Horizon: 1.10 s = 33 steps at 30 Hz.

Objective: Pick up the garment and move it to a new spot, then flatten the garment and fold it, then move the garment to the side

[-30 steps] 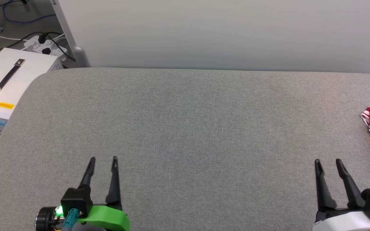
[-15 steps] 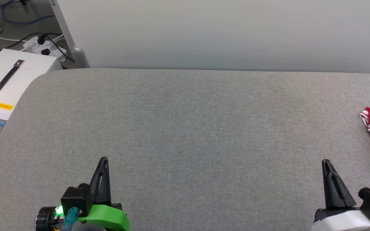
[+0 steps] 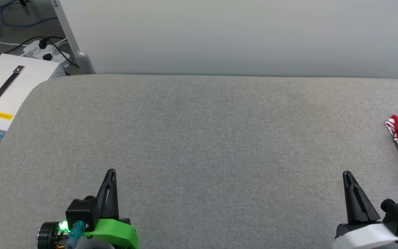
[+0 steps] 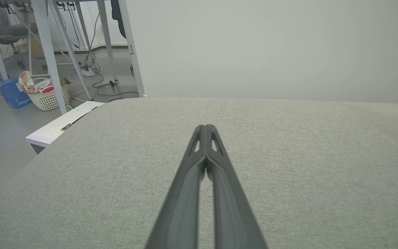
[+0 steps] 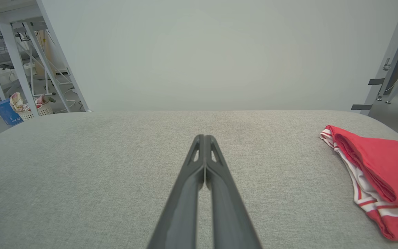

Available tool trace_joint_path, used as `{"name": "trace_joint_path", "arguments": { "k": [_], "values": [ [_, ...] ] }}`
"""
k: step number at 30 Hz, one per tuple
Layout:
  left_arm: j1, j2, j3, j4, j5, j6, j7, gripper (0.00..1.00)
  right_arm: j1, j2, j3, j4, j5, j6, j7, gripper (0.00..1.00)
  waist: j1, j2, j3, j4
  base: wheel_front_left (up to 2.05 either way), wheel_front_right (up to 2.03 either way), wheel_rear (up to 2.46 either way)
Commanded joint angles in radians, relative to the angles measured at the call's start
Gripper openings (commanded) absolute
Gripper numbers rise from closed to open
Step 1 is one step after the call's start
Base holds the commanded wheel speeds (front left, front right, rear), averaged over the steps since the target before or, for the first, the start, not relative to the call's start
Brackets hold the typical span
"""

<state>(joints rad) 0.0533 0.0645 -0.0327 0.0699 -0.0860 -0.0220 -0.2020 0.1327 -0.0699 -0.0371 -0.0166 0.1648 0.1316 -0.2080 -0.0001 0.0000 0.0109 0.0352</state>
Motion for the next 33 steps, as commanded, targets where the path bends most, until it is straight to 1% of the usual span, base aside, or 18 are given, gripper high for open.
{"name": "trace_joint_path", "arguments": {
  "k": [1, 33],
  "values": [
    [-0.011, -0.003, 0.002, -0.005, 0.012, 0.005, 0.004, 0.0, -0.02, 0.002, 0.002, 0.002, -0.01, 0.0, 0.006, 0.0, 0.0001, 0.0, 0.0, 0.0, 0.0, 0.0, 0.0],
    [-0.025, -0.007, 0.012, -0.026, 0.036, 0.01, 0.069, 0.0, -0.057, 0.008, 0.013, 0.007, -0.06, 0.0, 0.072, 0.0, 0.0001, 0.0, -0.004, -0.012, 0.0, 0.0, 0.0]
  ]
}}
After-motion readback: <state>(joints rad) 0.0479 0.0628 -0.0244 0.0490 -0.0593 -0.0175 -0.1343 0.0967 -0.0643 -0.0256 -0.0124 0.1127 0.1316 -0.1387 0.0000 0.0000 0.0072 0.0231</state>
